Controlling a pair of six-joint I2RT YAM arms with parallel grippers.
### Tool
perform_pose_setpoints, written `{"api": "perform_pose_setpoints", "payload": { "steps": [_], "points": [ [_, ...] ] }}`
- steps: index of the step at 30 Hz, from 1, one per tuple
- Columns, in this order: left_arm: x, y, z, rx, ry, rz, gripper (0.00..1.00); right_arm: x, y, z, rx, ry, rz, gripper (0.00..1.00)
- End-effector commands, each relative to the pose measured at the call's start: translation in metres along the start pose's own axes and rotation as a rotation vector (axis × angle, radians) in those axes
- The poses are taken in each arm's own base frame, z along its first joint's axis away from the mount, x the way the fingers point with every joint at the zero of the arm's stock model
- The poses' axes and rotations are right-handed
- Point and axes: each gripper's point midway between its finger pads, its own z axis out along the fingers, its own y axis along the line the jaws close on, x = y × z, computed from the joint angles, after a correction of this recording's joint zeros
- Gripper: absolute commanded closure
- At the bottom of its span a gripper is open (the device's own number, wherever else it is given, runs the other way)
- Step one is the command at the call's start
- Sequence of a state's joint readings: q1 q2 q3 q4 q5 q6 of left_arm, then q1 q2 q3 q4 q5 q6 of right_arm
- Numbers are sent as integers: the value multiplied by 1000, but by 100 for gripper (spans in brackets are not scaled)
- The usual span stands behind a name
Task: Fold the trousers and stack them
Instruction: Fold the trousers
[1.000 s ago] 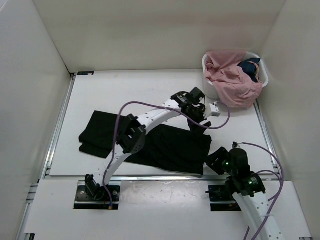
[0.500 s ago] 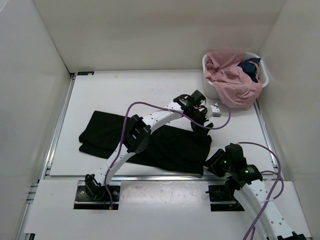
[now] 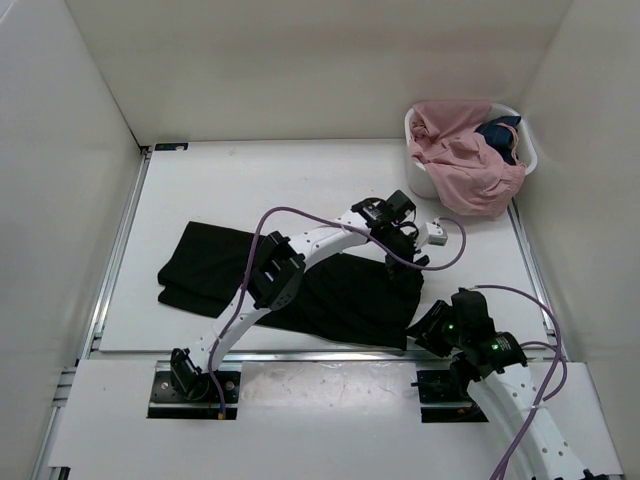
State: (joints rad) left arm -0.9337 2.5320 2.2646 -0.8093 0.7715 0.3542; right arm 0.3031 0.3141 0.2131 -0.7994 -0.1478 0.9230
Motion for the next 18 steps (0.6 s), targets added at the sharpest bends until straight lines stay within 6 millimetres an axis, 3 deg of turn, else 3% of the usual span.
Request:
{"api": "perform_pose_setpoints", "payload": {
  "steps": [1, 2, 3, 5, 6, 11, 14, 18],
  "points": [
    [-14, -22, 3, 77, -37, 36, 20, 26, -31, 1, 95, 106, -16, 52],
    [-17, -23, 2, 75, -42, 32, 31, 27, -32, 3, 95, 106, -16, 52],
    [-11, -16, 5, 52, -26, 24, 56, 27, -28, 3, 78, 113, -17, 52],
    [-17, -8, 2, -1, -25, 40, 79, 27, -24, 6, 52, 116, -20, 52],
    [-18, -1, 0, -43, -18, 45, 85, 28, -23, 8, 41, 120, -21, 52],
    [-50, 20, -32, -160, -86, 97, 85, 13, -6, 15, -15, 75, -39, 52],
    [-51, 37, -46, -229, -91, 93, 85, 14, -2, 18, -26, 100, -47, 52],
    [-50, 43, -48, -261, -80, 102, 85, 11, 3, 20, -37, 105, -71, 53]
  ]
}}
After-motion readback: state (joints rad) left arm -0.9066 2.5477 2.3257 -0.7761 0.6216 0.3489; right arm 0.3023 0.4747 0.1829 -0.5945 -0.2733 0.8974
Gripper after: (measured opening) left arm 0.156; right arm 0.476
